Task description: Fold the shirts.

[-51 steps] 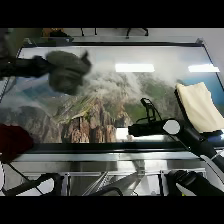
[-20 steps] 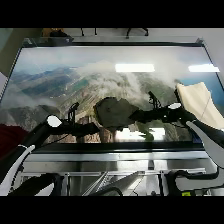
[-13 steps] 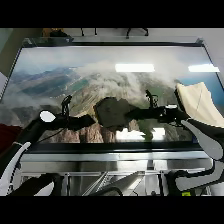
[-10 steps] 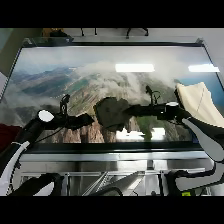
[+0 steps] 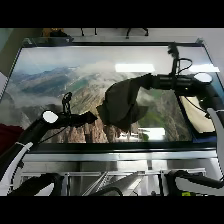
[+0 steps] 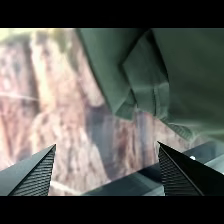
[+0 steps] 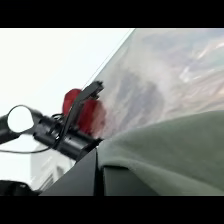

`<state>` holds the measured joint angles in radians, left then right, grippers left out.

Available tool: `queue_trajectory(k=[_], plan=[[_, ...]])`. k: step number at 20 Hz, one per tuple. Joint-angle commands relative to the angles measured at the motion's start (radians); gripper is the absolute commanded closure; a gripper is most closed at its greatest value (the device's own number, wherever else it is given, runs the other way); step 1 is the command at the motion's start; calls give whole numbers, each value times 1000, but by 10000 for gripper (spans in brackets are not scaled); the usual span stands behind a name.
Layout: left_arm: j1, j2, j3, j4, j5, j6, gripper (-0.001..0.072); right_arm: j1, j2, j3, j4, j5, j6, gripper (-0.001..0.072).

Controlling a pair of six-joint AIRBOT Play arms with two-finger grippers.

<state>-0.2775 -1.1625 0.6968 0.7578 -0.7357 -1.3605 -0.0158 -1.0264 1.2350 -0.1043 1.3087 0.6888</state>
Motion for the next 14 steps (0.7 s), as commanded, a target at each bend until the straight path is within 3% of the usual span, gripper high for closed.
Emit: queue_trajectory(k=[1, 5, 8, 14], plan=[[-98, 0, 1, -2, 133, -2, 13, -114, 33, 37, -49, -2, 42, 696], [-181, -28, 2, -29, 235, -2, 13, -223, 34, 37, -60, -19, 45, 696], [-235, -137, 37, -53, 235, -2, 13, -236, 24, 37, -93, -17, 46, 696], [-354, -409, 322, -151, 265, -1, 13, -219, -21, 34, -129, 31, 45, 696]])
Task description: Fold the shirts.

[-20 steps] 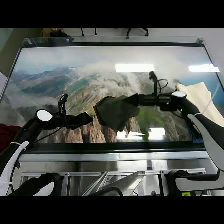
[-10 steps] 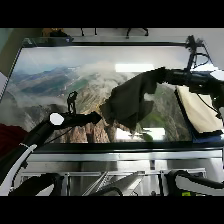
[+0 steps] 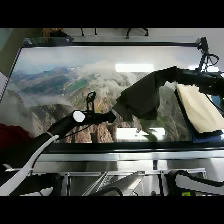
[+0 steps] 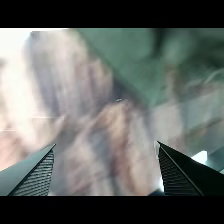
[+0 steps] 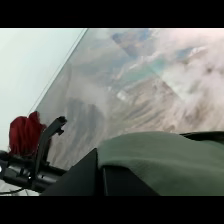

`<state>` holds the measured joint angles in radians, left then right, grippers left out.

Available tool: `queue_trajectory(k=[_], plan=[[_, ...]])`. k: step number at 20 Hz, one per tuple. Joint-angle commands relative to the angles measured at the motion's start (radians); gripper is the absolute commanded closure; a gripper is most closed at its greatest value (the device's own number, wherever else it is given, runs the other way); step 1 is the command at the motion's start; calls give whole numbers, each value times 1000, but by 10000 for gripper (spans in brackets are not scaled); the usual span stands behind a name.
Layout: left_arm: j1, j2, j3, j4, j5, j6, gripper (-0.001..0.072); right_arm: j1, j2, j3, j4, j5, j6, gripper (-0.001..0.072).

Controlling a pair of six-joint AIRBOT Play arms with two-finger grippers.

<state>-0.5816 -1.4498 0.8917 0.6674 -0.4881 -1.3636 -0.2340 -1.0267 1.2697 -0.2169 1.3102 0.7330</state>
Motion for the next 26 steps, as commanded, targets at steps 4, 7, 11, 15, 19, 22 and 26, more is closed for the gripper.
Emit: queue_trajectory(k=[4, 7, 11, 15, 19, 22, 26], plan=[[-97, -289, 307, -76, 10, 1, 14, -1, -52, 0, -16, 46, 1, 696], [-96, -388, 384, -77, -98, -10, 29, -3, -51, 0, -16, 45, 0, 696], [-72, -405, 405, -62, -151, -10, 222, -3, -52, 0, -16, 44, -4, 696], [-72, -406, 405, -57, -114, -12, 661, -3, -51, 0, -15, 45, -3, 697], [-58, -403, 405, -61, -112, -6, 687, -3, -51, 0, -15, 44, -3, 696], [-34, -370, 405, -37, -159, -3, 688, -3, -51, 0, -14, 41, -3, 696], [22, -275, 404, 20, -260, 0, 690, -3, -50, 0, 9, 41, 2, 697]])
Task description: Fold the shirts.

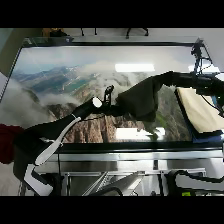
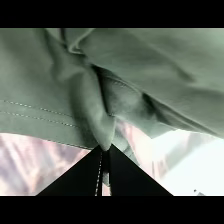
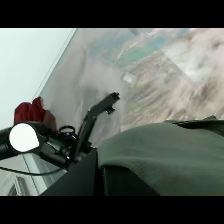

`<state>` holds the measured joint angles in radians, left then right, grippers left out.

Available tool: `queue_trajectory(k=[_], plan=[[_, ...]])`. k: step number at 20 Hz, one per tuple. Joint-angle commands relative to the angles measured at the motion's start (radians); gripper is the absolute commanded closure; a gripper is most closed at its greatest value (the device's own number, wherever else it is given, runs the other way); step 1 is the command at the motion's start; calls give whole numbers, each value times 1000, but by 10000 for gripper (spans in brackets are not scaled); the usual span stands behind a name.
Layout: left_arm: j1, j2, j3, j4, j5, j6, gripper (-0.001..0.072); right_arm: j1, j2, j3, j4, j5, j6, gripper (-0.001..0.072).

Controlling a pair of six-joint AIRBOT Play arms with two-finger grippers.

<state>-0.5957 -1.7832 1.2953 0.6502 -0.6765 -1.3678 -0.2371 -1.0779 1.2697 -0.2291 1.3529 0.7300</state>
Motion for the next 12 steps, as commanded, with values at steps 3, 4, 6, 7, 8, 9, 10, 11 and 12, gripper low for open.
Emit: queue_trajectory(k=[3, 4, 6, 7, 8, 9, 10, 11, 12], plan=[[133, 228, 2, 39, -147, 22, 690, -33, 16, 16, 220, 14, 4, 697], [181, 314, 2, 39, -164, 25, 690, -59, 22, 34, 330, 48, 0, 696], [284, 510, 10, 40, -192, 25, 690, -137, 42, 103, 505, 133, -4, 697], [340, 605, 29, 41, -209, 28, 690, -188, 60, 149, 530, 153, -4, 697], [399, 702, 60, 53, -223, 29, 690, -240, 85, 194, 519, 151, -4, 697], [456, 793, 98, 82, -231, 25, 690, -288, 109, 228, 510, 147, -3, 697], [508, 868, 134, 100, -240, 15, 690, -330, 134, 251, 512, 142, -3, 696], [560, 935, 171, 101, -250, 14, 690, -361, 160, 267, 512, 140, 5, 697], [600, 983, 203, 101, -270, 15, 690, -366, 185, 275, 512, 145, 5, 697]])
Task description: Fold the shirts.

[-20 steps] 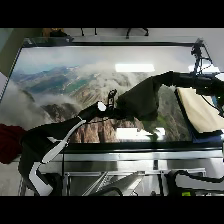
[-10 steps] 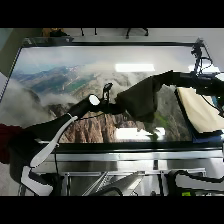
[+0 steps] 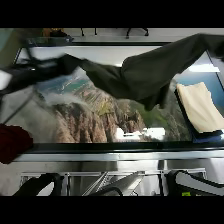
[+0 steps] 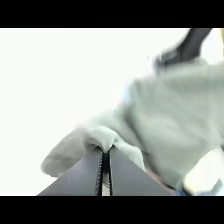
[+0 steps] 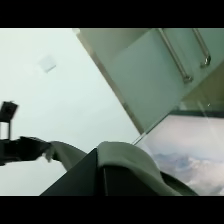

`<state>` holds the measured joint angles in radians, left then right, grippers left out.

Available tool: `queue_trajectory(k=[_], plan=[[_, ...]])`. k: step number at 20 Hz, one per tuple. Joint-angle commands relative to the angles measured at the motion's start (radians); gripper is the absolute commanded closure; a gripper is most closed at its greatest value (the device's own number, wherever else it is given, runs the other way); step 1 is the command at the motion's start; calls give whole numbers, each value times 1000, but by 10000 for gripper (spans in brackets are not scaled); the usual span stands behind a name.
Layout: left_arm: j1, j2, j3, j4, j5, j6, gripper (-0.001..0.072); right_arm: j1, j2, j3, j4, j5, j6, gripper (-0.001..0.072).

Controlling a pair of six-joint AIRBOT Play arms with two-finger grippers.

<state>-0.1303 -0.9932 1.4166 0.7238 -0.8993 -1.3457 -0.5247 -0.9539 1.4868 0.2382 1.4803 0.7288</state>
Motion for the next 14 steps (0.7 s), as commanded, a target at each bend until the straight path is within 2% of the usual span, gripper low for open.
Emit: queue_trajectory(k=[1, 3, 4, 5, 7, 8, 11, 14], plan=[[171, 233, 117, 29, -80, -5, 690, -67, 82, 60, 43, 33, 6, 697], [227, 278, 177, 73, -152, -5, 690, -27, 130, 60, 22, 54, 6, 697], [254, 290, 189, 111, -176, -5, 690, -8, 155, 60, -43, 38, 5, 696], [283, 297, 183, 150, -192, -8, 690, 15, 174, 59, -158, 8, 9, 697], [321, 290, 103, 145, -217, -5, 689, 115, 185, 33, -434, -68, 100, 696], [319, 267, 51, 144, -227, 6, 689, 189, 178, -11, -511, -104, 114, 696], [227, 132, -120, 144, -179, 76, 689, 420, 108, -196, -629, -253, 110, 696], [143, -93, -208, 149, -22, 127, 689, 533, -45, -323, -728, -485, 80, 696]])
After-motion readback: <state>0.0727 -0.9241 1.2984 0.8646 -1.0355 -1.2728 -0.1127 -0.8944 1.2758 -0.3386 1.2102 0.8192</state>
